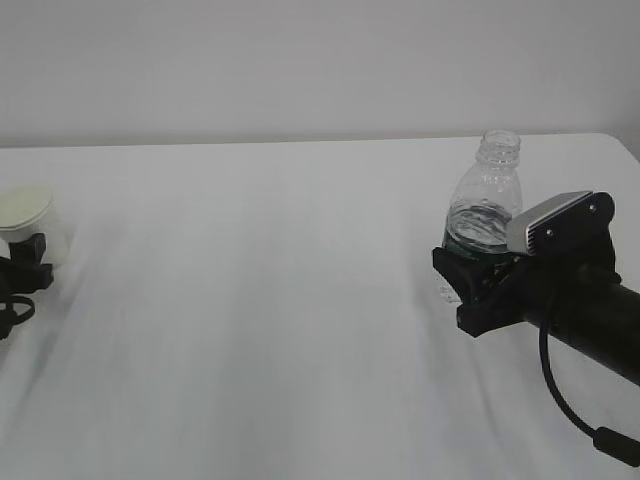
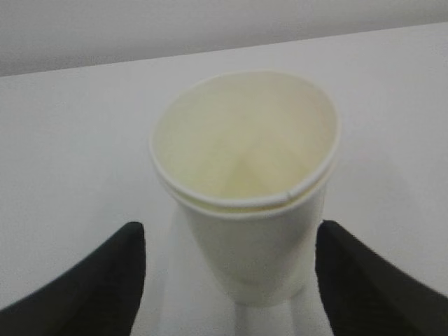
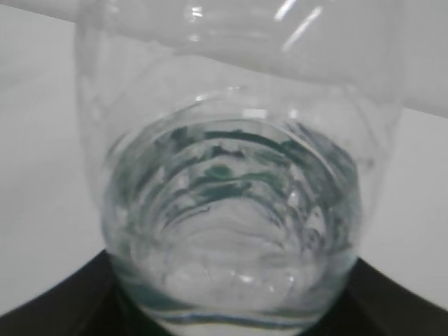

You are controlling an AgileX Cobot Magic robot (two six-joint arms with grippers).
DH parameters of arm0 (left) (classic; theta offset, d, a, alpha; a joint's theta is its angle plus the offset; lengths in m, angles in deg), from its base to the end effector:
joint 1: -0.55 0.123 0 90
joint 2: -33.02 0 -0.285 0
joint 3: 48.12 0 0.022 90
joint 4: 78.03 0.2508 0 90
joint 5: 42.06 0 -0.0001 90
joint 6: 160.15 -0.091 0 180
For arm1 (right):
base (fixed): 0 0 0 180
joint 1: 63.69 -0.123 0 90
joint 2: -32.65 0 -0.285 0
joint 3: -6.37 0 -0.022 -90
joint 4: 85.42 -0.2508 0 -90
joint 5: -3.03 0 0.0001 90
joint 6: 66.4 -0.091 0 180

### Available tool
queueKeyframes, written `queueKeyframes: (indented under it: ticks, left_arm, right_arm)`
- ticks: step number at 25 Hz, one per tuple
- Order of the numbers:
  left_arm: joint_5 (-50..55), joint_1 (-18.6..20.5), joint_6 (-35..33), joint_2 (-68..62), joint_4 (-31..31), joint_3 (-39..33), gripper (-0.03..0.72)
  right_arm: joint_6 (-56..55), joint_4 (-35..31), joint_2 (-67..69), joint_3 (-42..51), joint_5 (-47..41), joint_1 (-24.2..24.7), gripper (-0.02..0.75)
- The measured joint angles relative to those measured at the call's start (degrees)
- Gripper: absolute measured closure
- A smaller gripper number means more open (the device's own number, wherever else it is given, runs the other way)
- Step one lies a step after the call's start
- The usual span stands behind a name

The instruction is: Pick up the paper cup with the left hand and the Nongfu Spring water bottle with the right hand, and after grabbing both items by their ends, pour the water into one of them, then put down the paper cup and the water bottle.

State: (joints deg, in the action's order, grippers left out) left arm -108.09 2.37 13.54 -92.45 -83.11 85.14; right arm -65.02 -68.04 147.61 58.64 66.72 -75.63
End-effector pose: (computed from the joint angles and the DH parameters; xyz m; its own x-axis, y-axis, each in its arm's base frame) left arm 0.3078 0.0171 0.0841 -0.2872 0.0646 -0.9557 -0.0883 0.9917 0.0936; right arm 0.2708 0.0822 0.1194 -0.1707 -0.1949 -0.9659 -0.4867 0.8690 -0.0893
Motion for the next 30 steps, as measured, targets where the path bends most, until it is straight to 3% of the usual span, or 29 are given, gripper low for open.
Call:
queueKeyframes:
  ticks: [30]
  left_arm:
    - [0.0, 0.1, 0.0, -8.32, 0.88, 11.21, 0.148]
  right_arm:
    - [0.04, 0.2, 0.0, 0.09, 0.0, 0.0, 0.283]
